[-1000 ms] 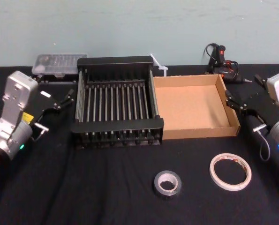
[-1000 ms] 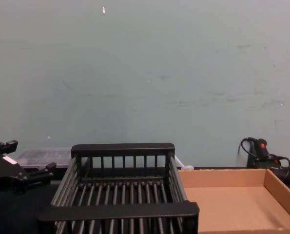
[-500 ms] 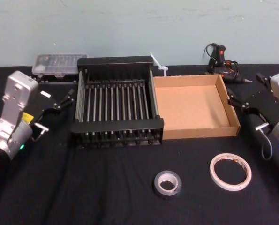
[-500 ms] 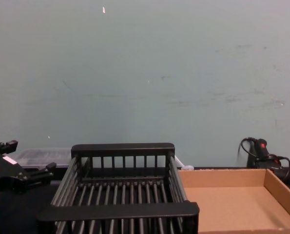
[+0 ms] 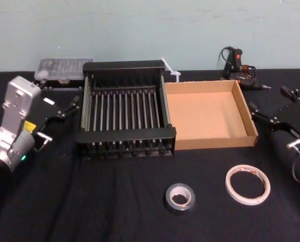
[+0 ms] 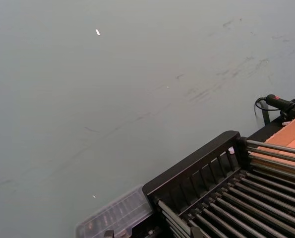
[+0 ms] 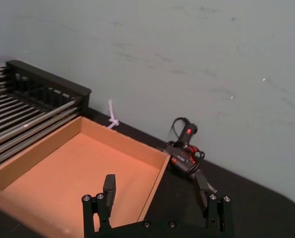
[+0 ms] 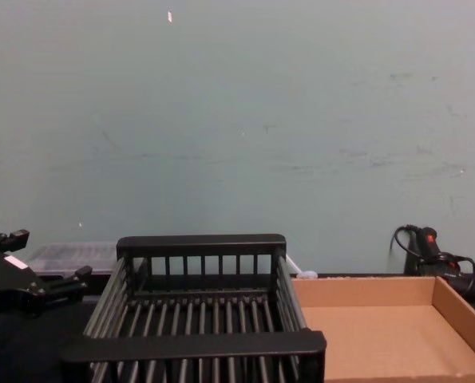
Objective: Pick up the white tape and place it into the black box , Pick up the silver tape and place it into the brown box.
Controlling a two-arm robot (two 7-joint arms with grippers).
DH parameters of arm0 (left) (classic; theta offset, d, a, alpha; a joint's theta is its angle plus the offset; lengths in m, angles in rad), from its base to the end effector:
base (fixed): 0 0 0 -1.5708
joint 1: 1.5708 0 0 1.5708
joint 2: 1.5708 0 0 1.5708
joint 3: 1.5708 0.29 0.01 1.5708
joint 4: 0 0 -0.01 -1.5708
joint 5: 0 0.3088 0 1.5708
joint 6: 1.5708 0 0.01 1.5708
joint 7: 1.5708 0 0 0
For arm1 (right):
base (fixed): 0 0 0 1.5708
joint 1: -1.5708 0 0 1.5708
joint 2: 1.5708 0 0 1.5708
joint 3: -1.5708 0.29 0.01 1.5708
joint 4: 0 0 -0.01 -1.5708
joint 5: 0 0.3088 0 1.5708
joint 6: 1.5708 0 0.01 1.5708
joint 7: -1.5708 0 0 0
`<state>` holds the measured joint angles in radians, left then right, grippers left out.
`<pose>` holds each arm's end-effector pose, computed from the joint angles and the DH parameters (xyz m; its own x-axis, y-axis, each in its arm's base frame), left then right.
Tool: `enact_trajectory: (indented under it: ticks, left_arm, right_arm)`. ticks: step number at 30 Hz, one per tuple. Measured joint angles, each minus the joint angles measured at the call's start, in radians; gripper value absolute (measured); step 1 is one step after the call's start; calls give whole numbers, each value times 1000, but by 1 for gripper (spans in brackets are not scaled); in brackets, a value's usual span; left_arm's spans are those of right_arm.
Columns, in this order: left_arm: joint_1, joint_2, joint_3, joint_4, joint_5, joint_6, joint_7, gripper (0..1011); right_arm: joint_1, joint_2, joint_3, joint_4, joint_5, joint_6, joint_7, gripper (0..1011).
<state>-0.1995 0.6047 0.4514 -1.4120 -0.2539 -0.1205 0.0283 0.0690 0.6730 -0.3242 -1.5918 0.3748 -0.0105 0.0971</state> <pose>0.3581 0.0827 -0.3023 0.2923 0.8803 0.3738 -0.9553 0.2873 0.0703 0.3314 -0.1009 -0.2724 0.3765 -0.8860 0.2708 0.9261 0.3529 -0.1332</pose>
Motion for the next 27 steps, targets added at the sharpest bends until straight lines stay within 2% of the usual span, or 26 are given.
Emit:
enact_trajectory:
  ticks: [5, 11, 15, 20, 27]
  left_arm:
    - [0, 0, 0, 0, 0, 0, 0, 1001]
    - [0, 0, 0, 0, 0, 0, 0, 1001]
    - [0, 0, 0, 0, 0, 0, 0, 1001]
    - [0, 0, 0, 0, 0, 0, 0, 1001]
    - [0, 0, 0, 0, 0, 0, 0, 1001]
  right_arm:
    - [-63, 50, 48, -72, 55, 49, 54, 1002]
    - [-140, 106, 99, -139, 91, 90, 99, 1002]
    - [-181, 131, 122, -159, 107, 109, 127, 1002]
    - [-221, 149, 144, -170, 136, 144, 165, 1002]
    - [-259, 154, 158, -180, 163, 188, 210, 1002]
